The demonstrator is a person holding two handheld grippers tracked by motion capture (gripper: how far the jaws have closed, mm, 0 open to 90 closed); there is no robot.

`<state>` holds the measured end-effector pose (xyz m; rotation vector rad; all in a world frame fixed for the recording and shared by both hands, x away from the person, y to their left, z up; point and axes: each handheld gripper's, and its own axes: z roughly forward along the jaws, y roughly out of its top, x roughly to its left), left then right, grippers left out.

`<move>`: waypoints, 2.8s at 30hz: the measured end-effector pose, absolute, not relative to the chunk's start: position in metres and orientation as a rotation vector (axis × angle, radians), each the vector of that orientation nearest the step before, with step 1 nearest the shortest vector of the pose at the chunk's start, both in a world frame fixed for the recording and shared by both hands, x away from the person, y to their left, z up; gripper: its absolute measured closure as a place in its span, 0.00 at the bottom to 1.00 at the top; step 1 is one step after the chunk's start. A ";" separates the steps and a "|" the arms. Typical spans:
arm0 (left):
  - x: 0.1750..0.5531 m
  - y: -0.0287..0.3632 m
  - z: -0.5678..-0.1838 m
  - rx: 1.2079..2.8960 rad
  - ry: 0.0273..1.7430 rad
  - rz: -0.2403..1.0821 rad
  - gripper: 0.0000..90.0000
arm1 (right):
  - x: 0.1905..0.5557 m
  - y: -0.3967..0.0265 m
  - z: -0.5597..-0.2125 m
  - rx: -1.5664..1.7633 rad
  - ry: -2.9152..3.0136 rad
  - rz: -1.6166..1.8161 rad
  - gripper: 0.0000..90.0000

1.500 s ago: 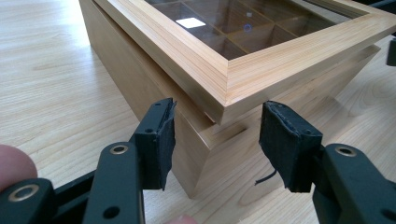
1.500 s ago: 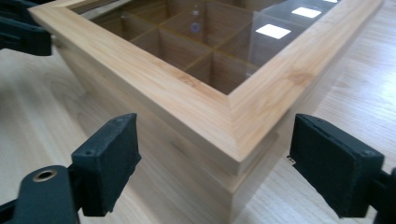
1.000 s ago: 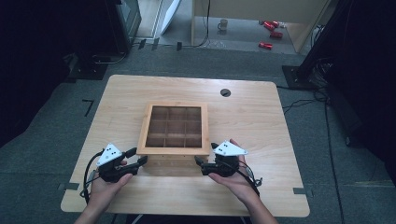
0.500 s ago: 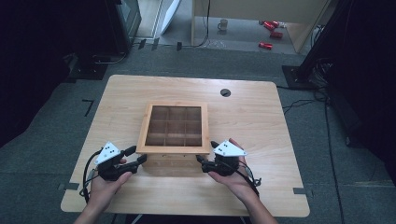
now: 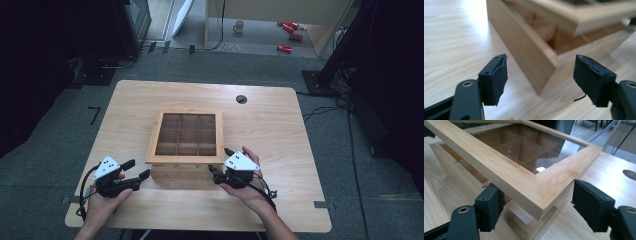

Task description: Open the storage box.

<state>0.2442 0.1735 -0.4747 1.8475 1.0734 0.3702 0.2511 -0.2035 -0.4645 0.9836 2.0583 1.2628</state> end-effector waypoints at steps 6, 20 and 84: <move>0.239 0.176 -0.487 1.921 1.121 0.414 0.27 | 0.256 -0.206 -0.455 0.957 2.040 1.294 0.29; 0.236 0.187 -0.506 1.983 1.291 0.491 0.27 | 0.264 -0.204 -0.443 0.894 1.998 1.303 0.29; 0.234 0.183 -0.518 2.029 1.297 0.538 0.19 | 0.334 -0.218 -0.376 0.775 1.839 1.428 0.62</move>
